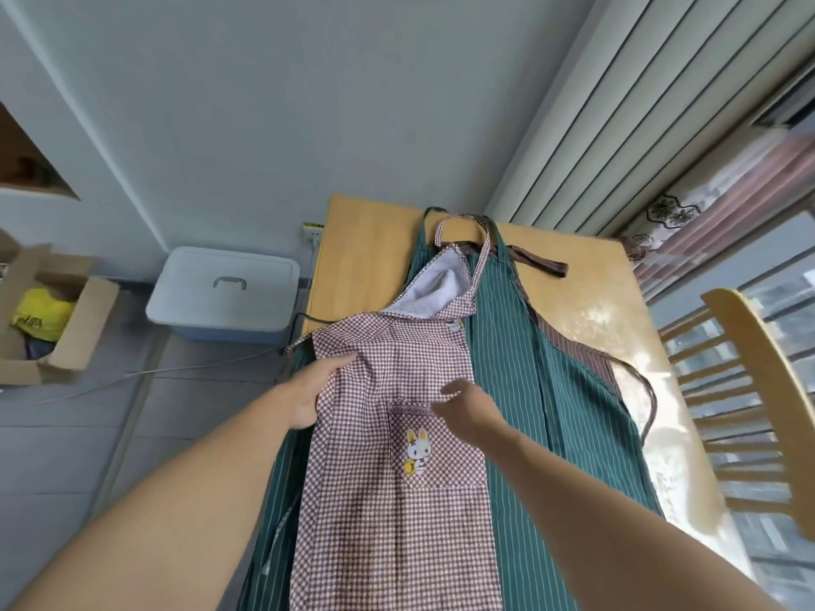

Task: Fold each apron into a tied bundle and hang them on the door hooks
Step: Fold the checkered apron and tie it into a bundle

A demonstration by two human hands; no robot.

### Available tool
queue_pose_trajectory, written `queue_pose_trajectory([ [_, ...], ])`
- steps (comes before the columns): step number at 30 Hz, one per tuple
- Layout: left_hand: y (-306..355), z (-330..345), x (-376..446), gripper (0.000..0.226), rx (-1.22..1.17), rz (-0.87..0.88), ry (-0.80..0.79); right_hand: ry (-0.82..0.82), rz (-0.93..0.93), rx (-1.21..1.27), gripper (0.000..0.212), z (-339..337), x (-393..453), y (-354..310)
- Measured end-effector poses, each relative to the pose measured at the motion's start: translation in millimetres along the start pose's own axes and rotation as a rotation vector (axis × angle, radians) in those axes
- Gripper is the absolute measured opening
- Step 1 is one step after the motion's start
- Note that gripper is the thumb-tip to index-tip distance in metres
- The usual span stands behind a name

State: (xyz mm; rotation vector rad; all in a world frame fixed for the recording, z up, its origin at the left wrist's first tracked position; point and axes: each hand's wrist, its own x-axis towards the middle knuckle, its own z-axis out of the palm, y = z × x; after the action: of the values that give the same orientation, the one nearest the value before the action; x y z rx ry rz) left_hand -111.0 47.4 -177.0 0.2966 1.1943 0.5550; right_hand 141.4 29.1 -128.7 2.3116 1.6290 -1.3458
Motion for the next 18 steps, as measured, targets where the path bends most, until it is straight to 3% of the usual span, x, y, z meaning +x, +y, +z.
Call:
queue_pose_trajectory([
  [3,14,0,5,0.036,-0.132,0.115,0.049,0.062,-0.034,-0.004,0.052,-19,27,-2],
  [7,38,-7,13,0.034,-0.335,0.204,-0.022,0.196,-0.147,-0.109,0.061,-43,76,-11],
  [12,66,-10,26,0.043,-0.555,0.261,0.019,0.145,0.038,0.190,0.058,-65,135,-26],
  [18,91,-28,42,0.021,-0.561,0.270,0.186,0.126,0.204,0.653,0.040,-87,194,-36],
])
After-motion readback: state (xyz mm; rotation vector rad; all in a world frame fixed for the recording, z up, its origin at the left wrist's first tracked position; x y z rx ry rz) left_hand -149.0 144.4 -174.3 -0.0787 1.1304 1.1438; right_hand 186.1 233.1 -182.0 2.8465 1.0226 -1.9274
